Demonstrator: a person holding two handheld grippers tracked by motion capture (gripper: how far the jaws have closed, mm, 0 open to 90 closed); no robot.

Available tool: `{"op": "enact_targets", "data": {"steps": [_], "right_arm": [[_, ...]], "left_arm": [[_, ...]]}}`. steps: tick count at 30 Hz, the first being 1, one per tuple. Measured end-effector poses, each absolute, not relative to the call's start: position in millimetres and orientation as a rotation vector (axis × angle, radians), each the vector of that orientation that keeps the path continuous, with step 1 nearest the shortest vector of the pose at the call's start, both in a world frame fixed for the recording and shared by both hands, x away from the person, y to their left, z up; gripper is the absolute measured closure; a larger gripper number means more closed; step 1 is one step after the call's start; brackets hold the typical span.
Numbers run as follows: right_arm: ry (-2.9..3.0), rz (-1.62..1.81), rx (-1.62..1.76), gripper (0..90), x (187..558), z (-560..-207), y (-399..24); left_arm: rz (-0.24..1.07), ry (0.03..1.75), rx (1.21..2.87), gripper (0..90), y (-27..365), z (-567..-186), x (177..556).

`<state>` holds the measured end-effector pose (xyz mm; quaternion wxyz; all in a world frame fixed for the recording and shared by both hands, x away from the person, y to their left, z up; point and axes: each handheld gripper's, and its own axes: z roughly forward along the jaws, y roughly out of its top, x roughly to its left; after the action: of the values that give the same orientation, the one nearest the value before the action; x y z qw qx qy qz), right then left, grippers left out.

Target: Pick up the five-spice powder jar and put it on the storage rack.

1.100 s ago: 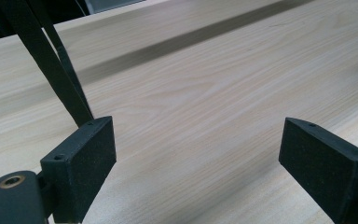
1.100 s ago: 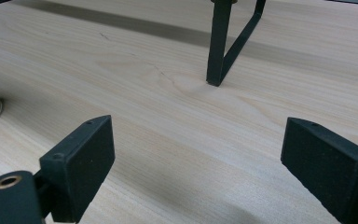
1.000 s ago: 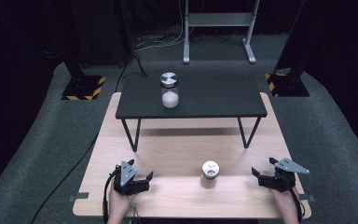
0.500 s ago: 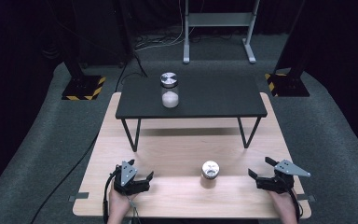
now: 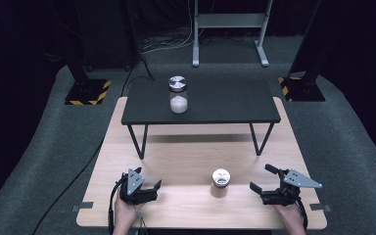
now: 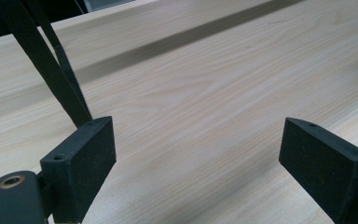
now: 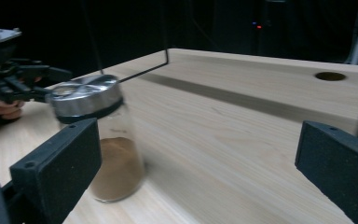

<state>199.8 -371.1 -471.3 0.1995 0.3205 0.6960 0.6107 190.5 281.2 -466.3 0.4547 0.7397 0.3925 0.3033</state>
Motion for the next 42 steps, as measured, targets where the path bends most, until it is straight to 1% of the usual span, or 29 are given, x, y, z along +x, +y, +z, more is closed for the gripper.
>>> {"op": "enact_targets", "data": {"steps": [8, 20, 30, 36, 37, 39, 42], "right_arm": [[2.061, 1.713, 0.795, 0.0, 208.9, -465.8, -348.6], [2.232, 1.64, 0.691, 0.0, 225.1, -458.5, -301.2], [2.318, 1.492, 0.724, 5.2, 230.4, -447.3, -269.5], [2.342, 1.381, 0.781, 11.2, 229.2, -440.0, -250.5], [2.345, 1.371, 0.793, 15.5, 229.2, -439.6, -248.5], [2.319, 1.318, 0.821, 29.4, 222.9, -438.0, -242.2], [2.315, 1.269, 0.861, 30.1, 218.8, -431.3, -236.3]], "left_arm": [[0.751, 0.968, 1.83, 10.3, 280.4, -465.8, 190.6], [0.754, 0.966, 1.834, 10.3, 279.4, -465.6, 191.3], [0.752, 0.967, 1.835, 10.3, 279.5, -465.5, 191.6], [0.753, 0.968, 1.834, 10.3, 279.3, -465.5, 191.5], [0.752, 0.968, 1.835, 10.3, 279.3, -465.4, 191.6], [0.751, 0.969, 1.837, 10.4, 279.2, -465.1, 191.9], [0.746, 0.971, 1.835, 10.3, 280.1, -465.1, 192.4]]}}
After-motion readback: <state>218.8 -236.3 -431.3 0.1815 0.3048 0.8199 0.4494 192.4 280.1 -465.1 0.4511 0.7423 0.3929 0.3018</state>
